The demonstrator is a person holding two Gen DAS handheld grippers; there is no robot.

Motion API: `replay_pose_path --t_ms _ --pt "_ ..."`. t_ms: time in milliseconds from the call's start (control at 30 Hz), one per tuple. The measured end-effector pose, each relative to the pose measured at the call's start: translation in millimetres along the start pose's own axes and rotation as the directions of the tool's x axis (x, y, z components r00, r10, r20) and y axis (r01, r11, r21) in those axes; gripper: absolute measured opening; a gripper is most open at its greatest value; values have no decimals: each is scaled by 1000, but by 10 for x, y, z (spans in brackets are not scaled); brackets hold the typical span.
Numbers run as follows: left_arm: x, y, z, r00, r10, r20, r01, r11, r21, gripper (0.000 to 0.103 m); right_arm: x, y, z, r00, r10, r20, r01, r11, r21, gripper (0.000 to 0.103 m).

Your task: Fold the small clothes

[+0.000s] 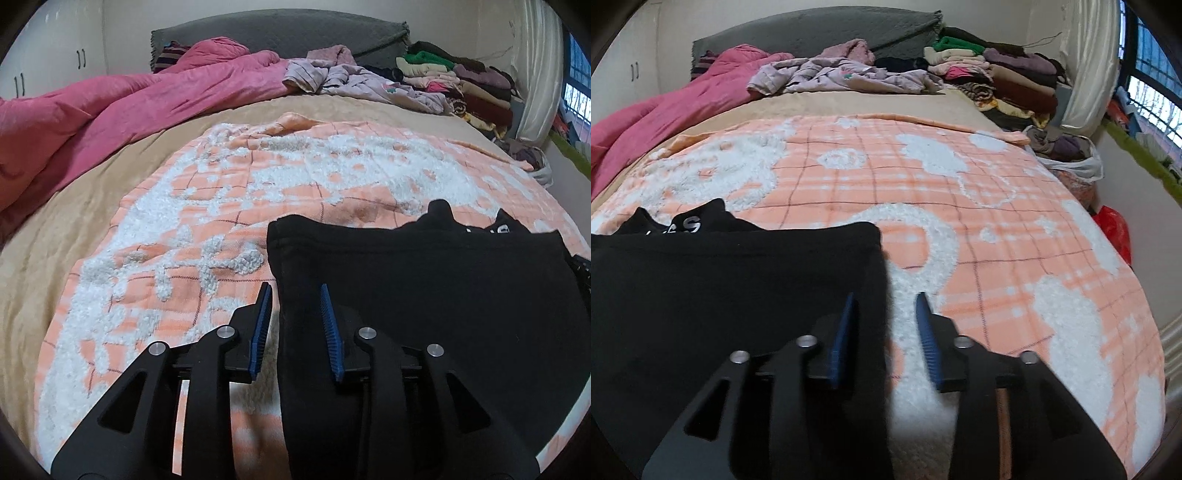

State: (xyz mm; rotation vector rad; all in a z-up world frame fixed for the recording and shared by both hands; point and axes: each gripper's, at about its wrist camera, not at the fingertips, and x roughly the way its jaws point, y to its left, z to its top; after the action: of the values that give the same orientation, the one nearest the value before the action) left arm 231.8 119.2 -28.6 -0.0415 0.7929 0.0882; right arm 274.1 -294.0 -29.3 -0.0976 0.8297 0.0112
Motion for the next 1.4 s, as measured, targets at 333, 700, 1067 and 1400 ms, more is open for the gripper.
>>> replay_pose_path --t_ms 333,700,1067,1400 --pt "-171 -75 -12 1000 0 14 0 1000 6 38 -581 255 -69 988 94 125 -89 995 -47 70" --pt "-483 -215 -168 1000 -29 -8 29 999 39 53 -757 851 -421 959 285 -4 -283 950 -130 79" --pt "-458 -154 -525 997 -19 -69 21 1000 22 54 -763 777 -711 963 266 -27 -267 962 -55 80" --pt "-637 -78 -531 998 -30 -60 31 999 18 60 -926 766 -832 975 220 -19 -220 974 -53 81"
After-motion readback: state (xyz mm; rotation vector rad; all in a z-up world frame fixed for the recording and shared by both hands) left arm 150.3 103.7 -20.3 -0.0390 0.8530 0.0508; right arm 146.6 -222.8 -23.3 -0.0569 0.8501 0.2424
